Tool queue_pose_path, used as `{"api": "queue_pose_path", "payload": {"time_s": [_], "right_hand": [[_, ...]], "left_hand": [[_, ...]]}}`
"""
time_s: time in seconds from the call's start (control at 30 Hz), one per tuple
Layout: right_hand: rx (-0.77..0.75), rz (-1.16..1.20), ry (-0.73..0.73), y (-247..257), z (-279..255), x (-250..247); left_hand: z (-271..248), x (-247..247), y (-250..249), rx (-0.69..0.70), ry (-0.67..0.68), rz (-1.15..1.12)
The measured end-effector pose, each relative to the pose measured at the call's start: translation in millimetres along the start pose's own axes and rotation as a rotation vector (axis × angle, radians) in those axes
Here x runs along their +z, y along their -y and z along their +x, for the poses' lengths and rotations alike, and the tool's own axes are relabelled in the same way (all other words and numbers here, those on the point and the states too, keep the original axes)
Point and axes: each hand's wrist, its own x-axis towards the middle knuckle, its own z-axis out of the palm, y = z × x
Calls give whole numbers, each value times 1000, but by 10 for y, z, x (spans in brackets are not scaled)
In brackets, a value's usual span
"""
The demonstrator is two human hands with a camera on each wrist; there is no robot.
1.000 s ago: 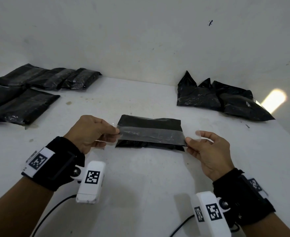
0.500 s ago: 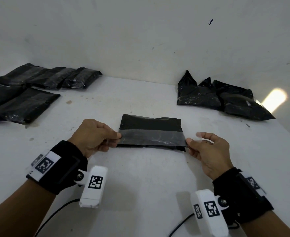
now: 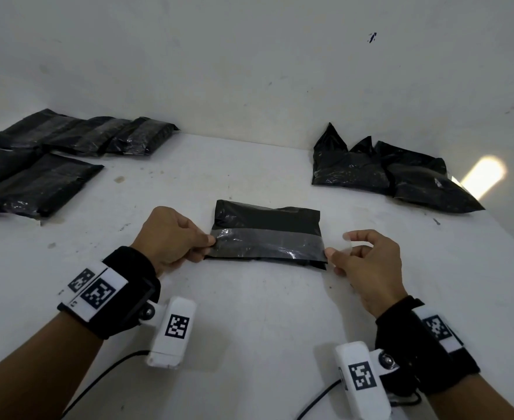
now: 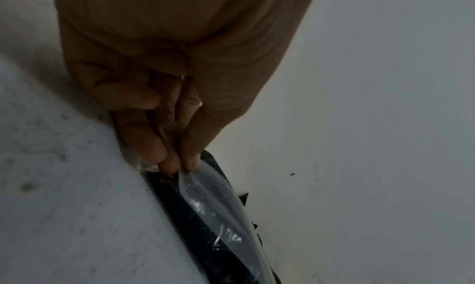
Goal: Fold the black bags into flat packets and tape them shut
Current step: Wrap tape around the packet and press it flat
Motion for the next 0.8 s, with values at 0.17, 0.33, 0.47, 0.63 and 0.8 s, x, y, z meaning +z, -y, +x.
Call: {"api": "queue_pose_path", "payload": {"time_s": [0.17,0.33,0.47,0.63,0.8], "right_hand": [[31,-74,67,41,0,-29],[73,-125,124,68,56,-37],[70,-176,142,75,58,-33],[89,-160,144,64,69,-49],[116,-95,149,77,63,-49]], "left_hand": [[41,15,30,-7,-26,75],[60,8,49,23,-62,167],[90,10,55,40,-76,247],[89,21,33,48,-99,344],[75,-47,-106,53,-76,448]]}}
